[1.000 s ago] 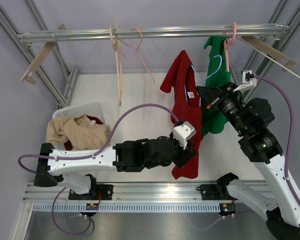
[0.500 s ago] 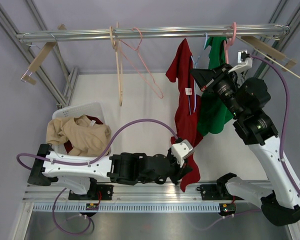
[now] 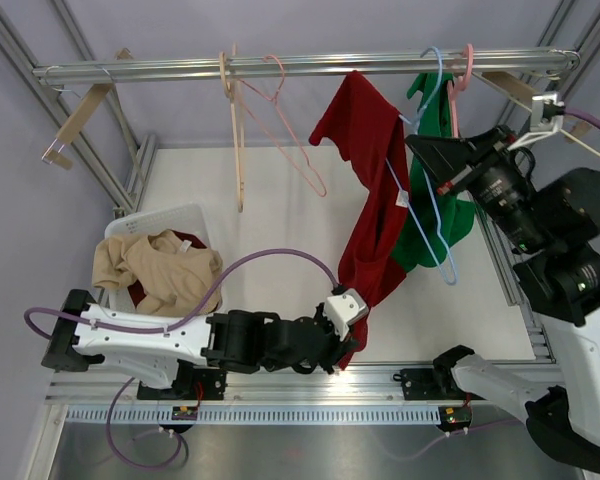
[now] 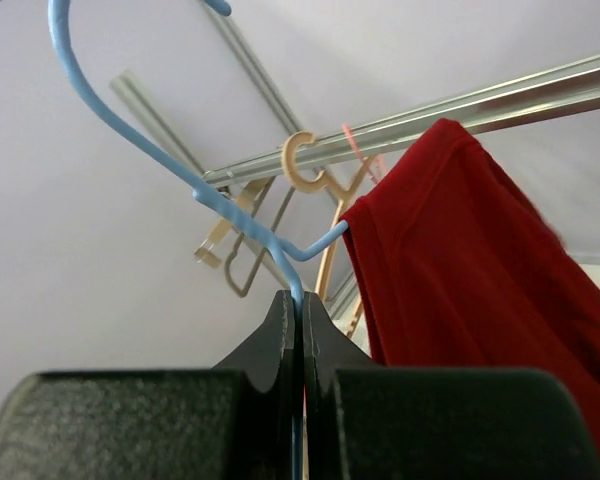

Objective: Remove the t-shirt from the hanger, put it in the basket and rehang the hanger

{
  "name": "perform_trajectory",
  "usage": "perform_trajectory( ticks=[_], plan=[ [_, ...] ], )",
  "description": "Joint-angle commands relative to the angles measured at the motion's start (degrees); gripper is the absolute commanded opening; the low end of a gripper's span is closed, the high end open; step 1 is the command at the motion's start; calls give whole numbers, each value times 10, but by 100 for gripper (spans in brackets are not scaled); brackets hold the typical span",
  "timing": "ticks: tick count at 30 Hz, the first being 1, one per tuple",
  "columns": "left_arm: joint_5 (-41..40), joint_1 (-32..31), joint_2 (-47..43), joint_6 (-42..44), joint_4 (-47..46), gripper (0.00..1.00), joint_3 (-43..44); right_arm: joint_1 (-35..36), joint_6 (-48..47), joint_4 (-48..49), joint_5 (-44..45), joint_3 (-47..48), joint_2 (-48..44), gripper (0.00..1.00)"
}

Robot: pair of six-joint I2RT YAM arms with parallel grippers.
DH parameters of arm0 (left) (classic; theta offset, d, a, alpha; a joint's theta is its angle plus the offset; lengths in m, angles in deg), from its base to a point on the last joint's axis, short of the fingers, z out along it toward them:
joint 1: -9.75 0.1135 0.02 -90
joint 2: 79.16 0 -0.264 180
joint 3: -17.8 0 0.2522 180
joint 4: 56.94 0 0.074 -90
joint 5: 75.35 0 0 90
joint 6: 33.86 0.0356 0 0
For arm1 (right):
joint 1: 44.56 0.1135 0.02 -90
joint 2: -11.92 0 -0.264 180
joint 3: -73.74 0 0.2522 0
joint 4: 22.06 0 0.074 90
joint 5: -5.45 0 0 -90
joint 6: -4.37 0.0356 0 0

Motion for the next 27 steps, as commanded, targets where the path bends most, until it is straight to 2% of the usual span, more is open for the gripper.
perform_trajectory(
  ticks=[1, 3, 5, 8, 9, 11, 16, 20, 21, 22, 23, 24, 26, 27],
  plan=[
    [-79, -8, -38, 34, 45, 0, 60, 2, -12, 54, -63, -31, -82, 0],
    [-143, -7, -70, 49, 44, 0, 76, 2, 5, 57, -96, -61, -120, 0],
    [-174, -6, -88, 77, 25, 0, 97, 2, 13, 62, -111, -94, -176, 0],
    [-202, -5, -116, 141, -60, 4, 98, 2, 18, 54, -131, -84, -213, 0],
    [-233, -3, -118, 159, -102, 4, 98, 2, 27, 42, -143, -73, -215, 0],
    [-261, 5, -112, 212, -144, 0, 108, 2, 40, 41, -182, -53, -215, 0],
    [-298, 24, -46, 340, -256, 0, 159, 2, 80, 49, -223, -44, -223, 0],
    [-270, 66, -16, 384, -324, 0, 165, 2, 100, 58, -244, -49, -230, 0],
    [-280, 72, -9, 398, -356, 3, 167, 2, 107, 60, -248, -50, -232, 0],
    [-277, 78, -3, 417, -362, 36, 170, 2, 110, 62, -252, -53, -236, 0],
    [-263, 92, 8, 421, -362, 57, 172, 2, 112, 63, -259, -55, -237, 0],
    [-254, 98, 14, 421, -359, 71, 176, 2, 118, 68, -263, -60, -238, 0],
    [-252, 112, 33, 425, -356, 90, 191, 2, 126, 76, -279, -65, -243, 0],
    [-263, 116, 40, 427, -352, 91, 199, 2, 134, 84, -284, -69, -243, 0]
  ],
)
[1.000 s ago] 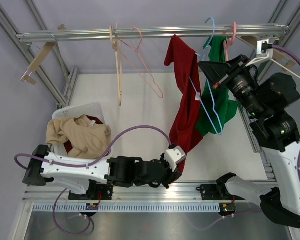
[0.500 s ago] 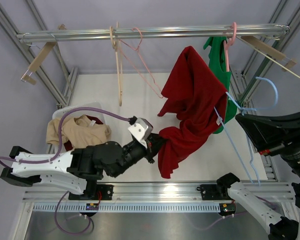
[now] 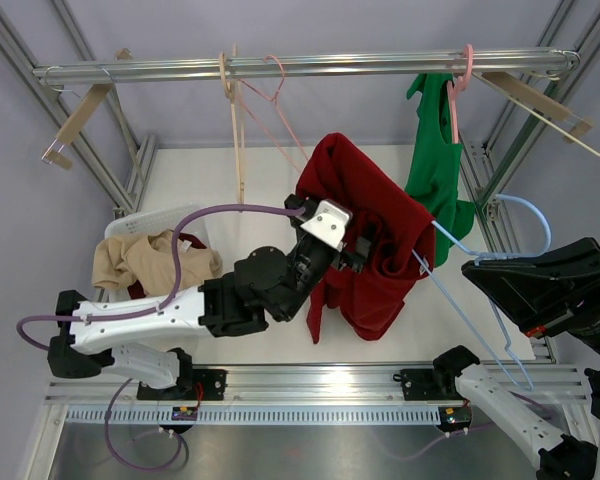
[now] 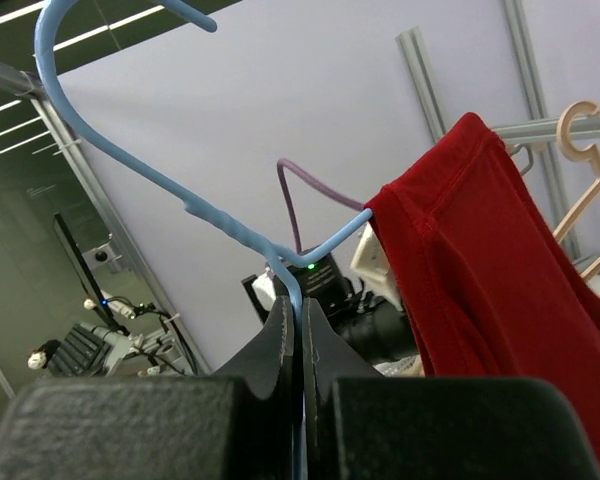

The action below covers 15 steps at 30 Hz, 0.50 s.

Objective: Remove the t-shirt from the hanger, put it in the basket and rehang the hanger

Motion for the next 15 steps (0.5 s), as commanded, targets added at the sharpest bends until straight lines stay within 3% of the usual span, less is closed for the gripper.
perform_trajectory(
  ticks=[1, 3, 6, 11, 15],
  plan=[
    [-19, 16, 19, 39, -79, 91, 48, 2, 35, 64, -54, -6, -12, 0],
    [3, 29, 29, 48, -91, 61, 56, 3, 46, 76, -60, -14, -14, 0],
    [-3, 37, 38, 62, -99, 0, 75, 2, 38, 65, -59, -15, -16, 0],
    [11, 37, 18, 60, -58, 0, 82, 2, 26, 46, -49, -13, -31, 0],
    [39, 23, -22, 9, 15, 0, 109, 2, 2, 0, -32, -5, -52, 0]
  ],
)
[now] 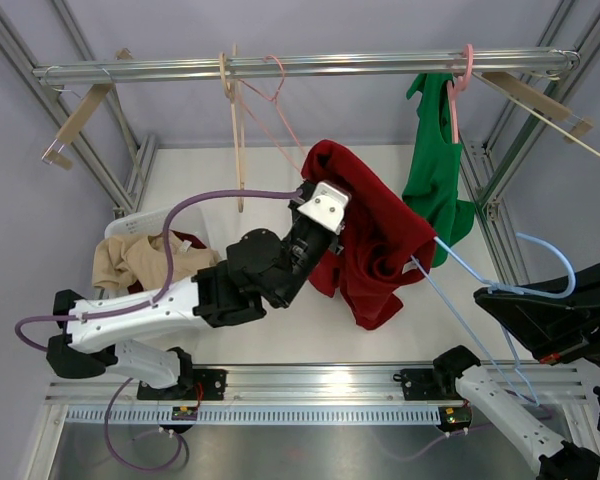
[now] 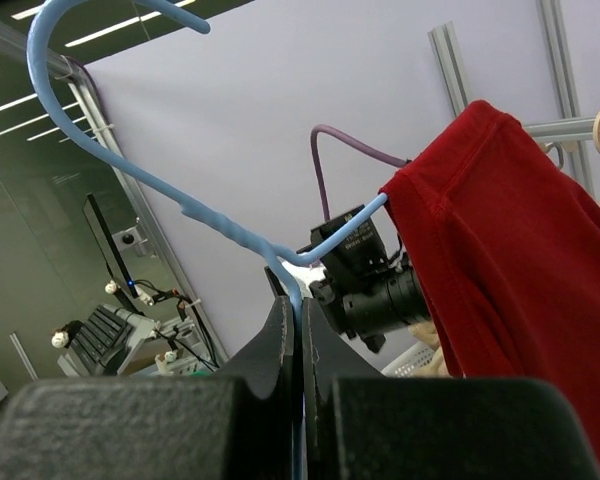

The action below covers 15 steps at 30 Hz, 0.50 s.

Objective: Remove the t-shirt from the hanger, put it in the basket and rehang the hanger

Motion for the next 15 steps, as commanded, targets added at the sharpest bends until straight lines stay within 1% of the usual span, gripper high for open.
perform_trajectory(
  ticks=[1, 2, 3, 4, 5, 7, 8, 9, 10, 13, 14, 15],
  plan=[
    [23, -34, -61, -28, 11, 0, 58, 3, -24, -31, 2, 18, -24, 0],
    [23, -46, -65, -23, 42, 0, 72, 2, -46, -70, 13, 22, -29, 0],
    [27, -58, -67, -32, 72, 0, 120, 3, -55, -86, 29, 22, -39, 0],
    [35, -69, -68, -44, 102, 0, 147, 2, -67, -105, 40, 24, -46, 0],
    [48, -72, -69, -53, 168, 0, 172, 3, -86, -144, 49, 24, -50, 0],
    [52, -77, -77, -81, 215, 0, 230, 3, -105, -185, 78, 23, -69, 0],
    [61, -77, -90, -93, 258, 0, 246, 3, -126, -227, 90, 22, -76, 0],
    [66, -79, -96, -111, 276, 0, 261, 4, -135, -246, 115, 24, -86, 0],
    [67, -86, -107, -115, 305, 0, 296, 6, -152, -280, 128, 31, -91, 0],
    [73, -94, -108, -131, 355, 0, 373, 16, -168, -310, 176, 44, -100, 0],
    [71, -94, -106, -130, 383, 0, 426, 18, -173, -316, 185, 47, -101, 0],
    [64, -94, -101, -122, 393, 0, 448, 20, -175, -317, 200, 49, -104, 0]
  ],
)
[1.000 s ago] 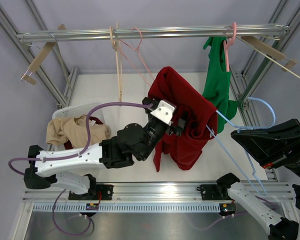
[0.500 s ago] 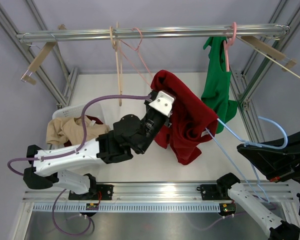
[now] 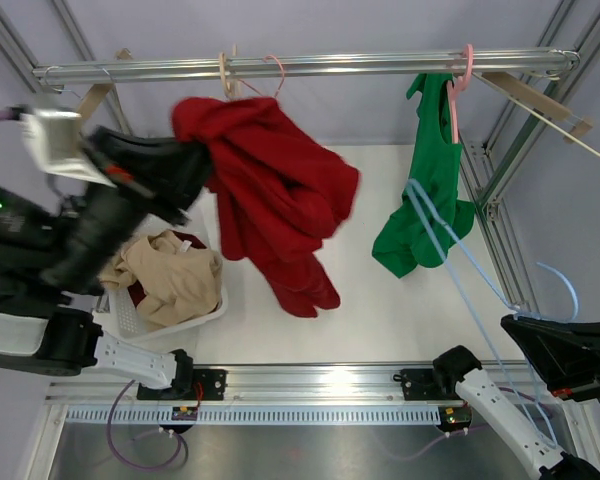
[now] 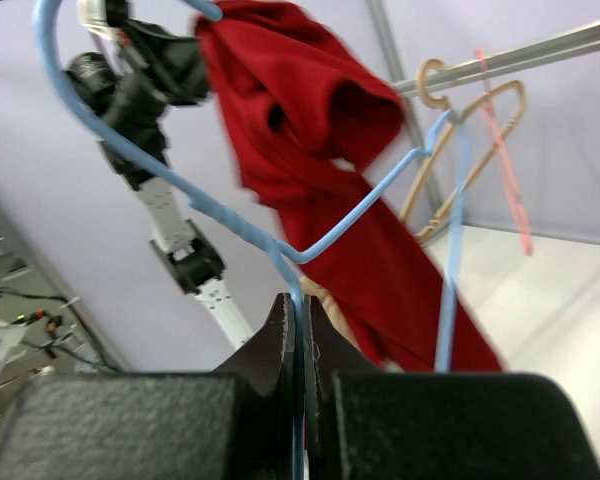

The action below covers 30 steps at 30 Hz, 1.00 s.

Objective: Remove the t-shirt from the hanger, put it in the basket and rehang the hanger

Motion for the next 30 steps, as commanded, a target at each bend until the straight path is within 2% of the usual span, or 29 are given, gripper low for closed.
perform_trajectory(
  ticks=[1, 4, 5, 7, 8, 9, 10, 11, 12, 13, 14, 17, 19, 21, 22, 23, 25, 27, 28, 30],
  plan=[
    [0, -4, -14, -1, 48, 0, 95, 11, -40, -54, 65, 12, -5, 0],
    [-99, -4, -17, 77, 48, 0, 126, 11, -44, -41, 71, -4, -5, 0],
    [-154, -4, -17, 101, 39, 0, 128, 11, -45, -34, 72, -17, -5, 0],
    [-208, -4, -27, 198, -3, 0, 105, 11, -47, -19, 74, -30, -8, 0],
    [-248, -4, -34, 238, -83, 0, 85, 11, -50, -16, 77, -37, -8, 0],
    [-272, -4, -41, 354, -148, 0, 27, 11, -51, -14, 81, -39, -6, 0],
    [-291, -4, -57, 434, -228, 0, -12, 11, -51, -7, 81, -43, -5, 0],
    [-309, -4, -62, 497, -375, 0, -42, 11, -52, -3, 81, -49, -5, 0],
    [-313, -4, -63, 586, -417, 0, -71, 11, -52, -2, 79, -52, -2, 0],
    [-318, -3, -64, 625, -491, 0, -81, 11, -52, -1, 78, -54, 0, 0],
    [-320, -3, -66, 680, -516, 0, -88, 11, -54, -2, 77, -57, 2, 0],
    [-330, -3, -70, 759, -592, 0, -87, 11, -62, -11, 74, -57, 13, 0],
    [-347, -2, -80, 780, -625, 0, -95, 11, -69, -18, 73, -57, 19, 0],
    [-358, -1, -119, 815, -669, 0, -144, 11, -73, -23, 75, -57, 24, 0],
    [-369, 1, -137, 822, -708, 0, -178, 11, -77, -27, 77, -57, 25, 0],
    [-374, 3, -157, 831, -727, 0, -253, 11, -80, -29, 79, -57, 27, 0],
    [-398, 12, -213, 824, -756, 0, -323, 11, -84, -33, 83, -58, 31, 0],
    [-413, 27, -261, 792, -751, 0, -409, 11, -84, -34, 84, -58, 35, 0],
    [-427, 35, -276, 774, -719, 0, -432, 11, -84, -36, 83, -58, 37, 0],
    [-439, 71, -314, 676, -646, 0, -486, 11, -83, -37, 82, -58, 41, 0]
  ],
)
